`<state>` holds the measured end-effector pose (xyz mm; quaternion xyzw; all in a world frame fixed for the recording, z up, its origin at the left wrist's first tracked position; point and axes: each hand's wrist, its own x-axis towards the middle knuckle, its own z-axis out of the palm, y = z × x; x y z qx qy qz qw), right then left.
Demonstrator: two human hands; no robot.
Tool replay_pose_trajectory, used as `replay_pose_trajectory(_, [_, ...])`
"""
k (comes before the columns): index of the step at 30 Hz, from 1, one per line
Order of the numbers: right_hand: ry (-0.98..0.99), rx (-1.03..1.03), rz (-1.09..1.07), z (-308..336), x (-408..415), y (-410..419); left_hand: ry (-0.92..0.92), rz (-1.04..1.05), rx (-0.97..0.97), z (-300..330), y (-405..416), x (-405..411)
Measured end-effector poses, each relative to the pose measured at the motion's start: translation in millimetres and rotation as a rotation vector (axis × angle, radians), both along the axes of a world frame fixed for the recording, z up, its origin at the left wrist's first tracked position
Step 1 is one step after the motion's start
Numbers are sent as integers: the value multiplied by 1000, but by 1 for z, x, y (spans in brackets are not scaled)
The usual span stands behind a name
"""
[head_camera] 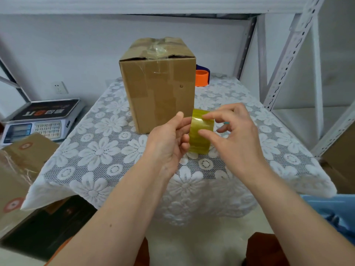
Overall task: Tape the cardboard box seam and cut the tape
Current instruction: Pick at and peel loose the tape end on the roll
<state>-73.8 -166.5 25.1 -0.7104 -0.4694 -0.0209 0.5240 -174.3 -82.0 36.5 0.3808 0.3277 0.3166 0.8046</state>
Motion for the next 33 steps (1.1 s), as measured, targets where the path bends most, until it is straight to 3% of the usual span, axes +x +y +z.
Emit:
replay_pose_trajectory(5, [108,88,20,8,8,-2,47,-161,177,-1,-1,-2])
replay_pose_trajectory(8, [-49,77,-10,6,11,-5,56,-293,293,-2,-5,-5])
replay_pose_trajectory(11, [-258,71,-14,1,11,-6,173,-223,471,-6,-8,-5])
replay_pose_trajectory(17, [-424,64,-32,2,7,-10,208,-106,743,-7,-11,-5])
replay_pose_trajectory(23, [-231,108,-29,1,9,-11,138,-150,507,-6,-5,-5])
replay_pose_trajectory(27, [-111,166,11,3,13,-12,163,-193,514,-6,-1,-6])
replay_pose_trajectory(33, [-265,101,-25,-2,12,-12,235,-115,571,-6,-8,-6])
